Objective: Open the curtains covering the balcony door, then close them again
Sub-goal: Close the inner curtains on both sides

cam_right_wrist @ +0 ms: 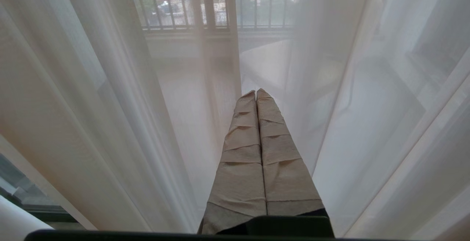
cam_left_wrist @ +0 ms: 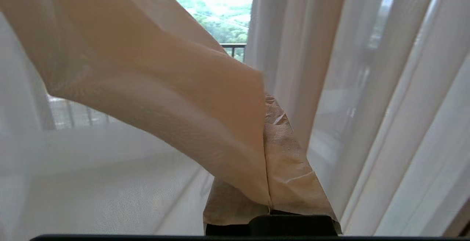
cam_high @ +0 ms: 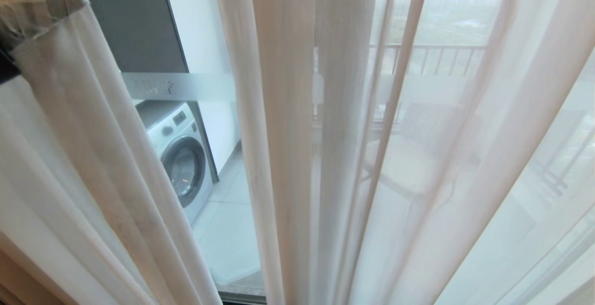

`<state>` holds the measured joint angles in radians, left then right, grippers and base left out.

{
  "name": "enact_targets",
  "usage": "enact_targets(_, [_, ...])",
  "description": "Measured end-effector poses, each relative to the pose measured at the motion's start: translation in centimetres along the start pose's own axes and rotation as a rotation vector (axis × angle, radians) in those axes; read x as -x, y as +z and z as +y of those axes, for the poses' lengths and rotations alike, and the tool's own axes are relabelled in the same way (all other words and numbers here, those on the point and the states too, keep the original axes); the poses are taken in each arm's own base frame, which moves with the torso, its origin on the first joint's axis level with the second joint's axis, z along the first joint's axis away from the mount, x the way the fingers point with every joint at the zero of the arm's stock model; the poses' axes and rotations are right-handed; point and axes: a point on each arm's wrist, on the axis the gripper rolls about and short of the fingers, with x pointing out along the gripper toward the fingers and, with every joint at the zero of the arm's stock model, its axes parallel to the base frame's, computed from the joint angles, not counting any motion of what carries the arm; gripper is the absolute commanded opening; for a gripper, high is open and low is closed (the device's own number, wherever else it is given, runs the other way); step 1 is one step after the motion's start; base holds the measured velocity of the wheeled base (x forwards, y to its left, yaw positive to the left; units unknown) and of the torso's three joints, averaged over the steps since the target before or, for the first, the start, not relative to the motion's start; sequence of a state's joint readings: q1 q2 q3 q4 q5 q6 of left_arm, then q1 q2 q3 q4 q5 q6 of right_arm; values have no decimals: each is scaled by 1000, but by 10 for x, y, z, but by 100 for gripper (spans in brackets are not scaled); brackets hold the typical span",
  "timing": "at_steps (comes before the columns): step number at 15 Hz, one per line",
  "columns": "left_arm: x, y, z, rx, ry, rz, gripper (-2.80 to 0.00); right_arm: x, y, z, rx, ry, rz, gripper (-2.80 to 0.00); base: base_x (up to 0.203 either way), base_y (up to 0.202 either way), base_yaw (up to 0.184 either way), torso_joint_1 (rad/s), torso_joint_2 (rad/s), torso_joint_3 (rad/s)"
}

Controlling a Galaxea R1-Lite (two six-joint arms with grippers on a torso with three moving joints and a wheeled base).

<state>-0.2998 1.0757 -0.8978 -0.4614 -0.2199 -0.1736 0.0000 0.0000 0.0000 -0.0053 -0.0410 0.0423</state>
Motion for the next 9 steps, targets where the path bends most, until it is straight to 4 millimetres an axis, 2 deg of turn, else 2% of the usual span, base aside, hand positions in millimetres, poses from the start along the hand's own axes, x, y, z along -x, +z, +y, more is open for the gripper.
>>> enact_targets(5, [-2,27,-27,34,-166,-39,-280,0,0,0,0,0,0,-280,0,0,0,0,0,0])
enact_targets(9, [0,41,-45,70,-289,-33,-280,0,0,0,0,0,0,-280,0,0,0,0,0,0])
